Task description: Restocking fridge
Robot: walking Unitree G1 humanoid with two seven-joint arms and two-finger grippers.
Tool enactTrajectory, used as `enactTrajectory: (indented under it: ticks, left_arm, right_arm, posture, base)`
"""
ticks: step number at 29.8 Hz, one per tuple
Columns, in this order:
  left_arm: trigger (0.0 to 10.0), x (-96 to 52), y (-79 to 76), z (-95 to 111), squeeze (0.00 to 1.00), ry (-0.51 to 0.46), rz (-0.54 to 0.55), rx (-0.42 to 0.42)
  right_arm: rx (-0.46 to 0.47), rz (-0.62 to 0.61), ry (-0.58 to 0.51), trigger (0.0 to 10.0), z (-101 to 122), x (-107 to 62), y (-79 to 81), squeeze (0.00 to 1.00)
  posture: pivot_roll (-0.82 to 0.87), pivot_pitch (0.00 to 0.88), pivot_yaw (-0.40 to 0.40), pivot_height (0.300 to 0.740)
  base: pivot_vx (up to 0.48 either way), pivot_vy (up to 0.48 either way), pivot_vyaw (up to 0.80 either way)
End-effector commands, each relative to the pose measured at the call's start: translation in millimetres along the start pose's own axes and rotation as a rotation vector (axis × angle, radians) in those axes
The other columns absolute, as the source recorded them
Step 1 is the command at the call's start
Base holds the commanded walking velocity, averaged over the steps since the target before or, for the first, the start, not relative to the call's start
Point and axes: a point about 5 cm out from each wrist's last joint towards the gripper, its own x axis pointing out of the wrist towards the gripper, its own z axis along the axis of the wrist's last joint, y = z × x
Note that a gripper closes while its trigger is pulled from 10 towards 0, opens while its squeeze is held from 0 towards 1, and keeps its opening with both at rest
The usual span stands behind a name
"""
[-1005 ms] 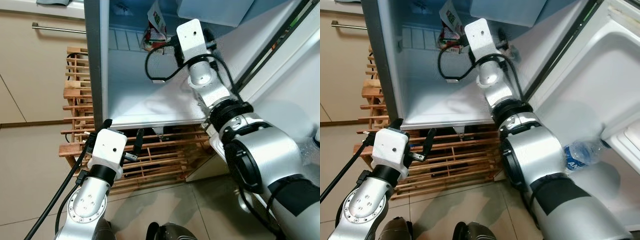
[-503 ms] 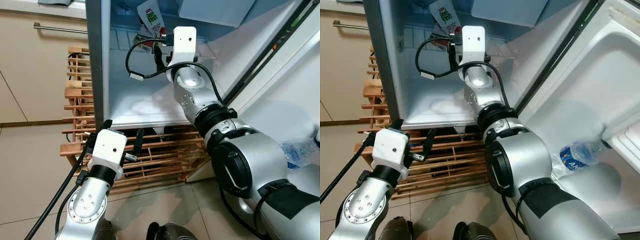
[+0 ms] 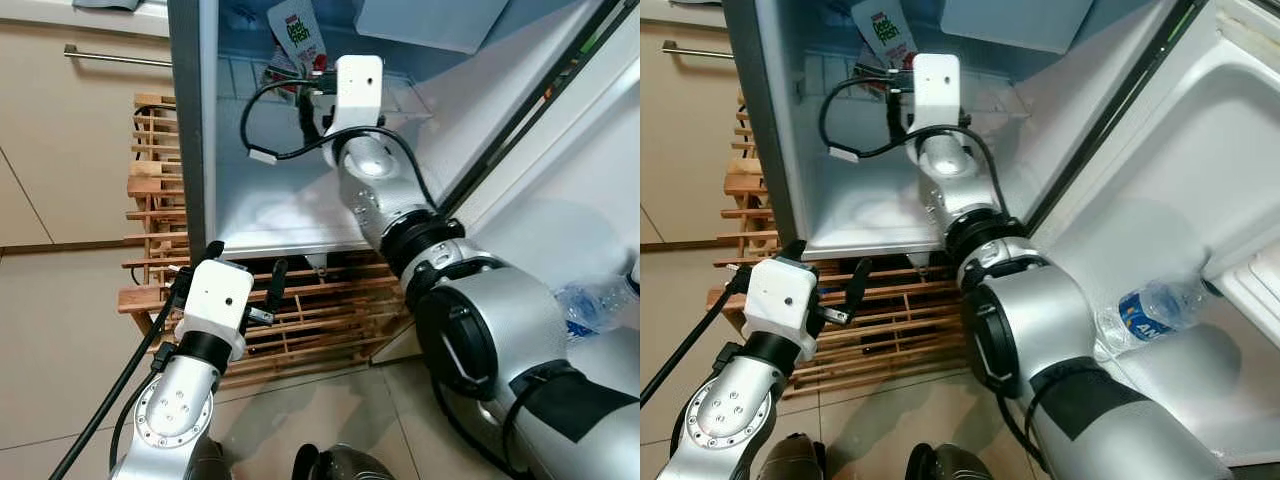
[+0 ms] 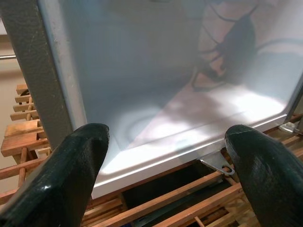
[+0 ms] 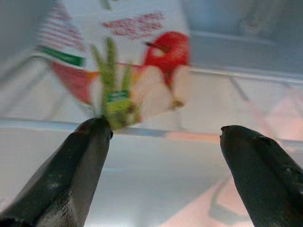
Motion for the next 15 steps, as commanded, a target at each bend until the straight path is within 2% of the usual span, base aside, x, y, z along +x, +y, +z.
enactTrajectory:
  ticks: [1,2,5,8,11,12,15]
  left_arm:
    - [10.0,-0.9,-3.2,3,0.0,-0.007,-0.01,-0.014]
    - [10.0,-0.9,-3.2,3,0.0,-0.007,-0.01,-0.014]
    - [10.0,-0.8,-3.2,3,0.0,-0.007,-0.003,-0.014]
    - [10.0,0.5,-2.9,3,0.0,-0.008,-0.001,-0.013]
    - [10.0,6.5,-0.3,4,0.0,-0.023,0.0,-0.008]
    - [10.0,6.5,-0.3,4,0.0,-0.023,0.0,-0.008]
    - [10.0,15.5,-0.1,5,0.0,-0.046,-0.017,-0.006]
  right_arm:
    - [0.032,0.027,-0.012,10.0,9,1.1,8.8,0.0]
    - [0.032,0.027,-0.012,10.0,9,1.1,8.8,0.0]
    - [0.066,0.109,-0.078,10.0,19,0.0,23.3,0.0]
    - [0.051,0.126,-0.095,10.0,20,-0.4,25.3,0.0]
    - [0.009,0.085,-0.121,10.0,20,0.4,10.5,0.0]
    - [0.009,0.085,-0.121,10.0,20,0.4,10.5,0.0]
    - [-0.053,0.059,-0.193,10.0,22,-0.8,-4.1,0.0]
  posture:
    - [0.32,0.093,-0.237,0.74]
    - [0.32,0.093,-0.237,0.74]
    - [0.32,0.09,-0.238,0.74]
    - [0.32,0.086,-0.237,0.74]
    - [0.31,0.068,-0.233,0.74]
    - [0.31,0.068,-0.233,0.74]
    - [0.27,0.039,-0.214,0.74]
  base:
    - [0.0,0.0,0.0]
    - [0.0,0.0,0.0]
    - [0.0,0.0,0.0]
    - [0.0,0.0,0.0]
    - [0.0,0.0,0.0]
    - [0.0,0.0,0.0]
    - [0.0,0.0,0.0]
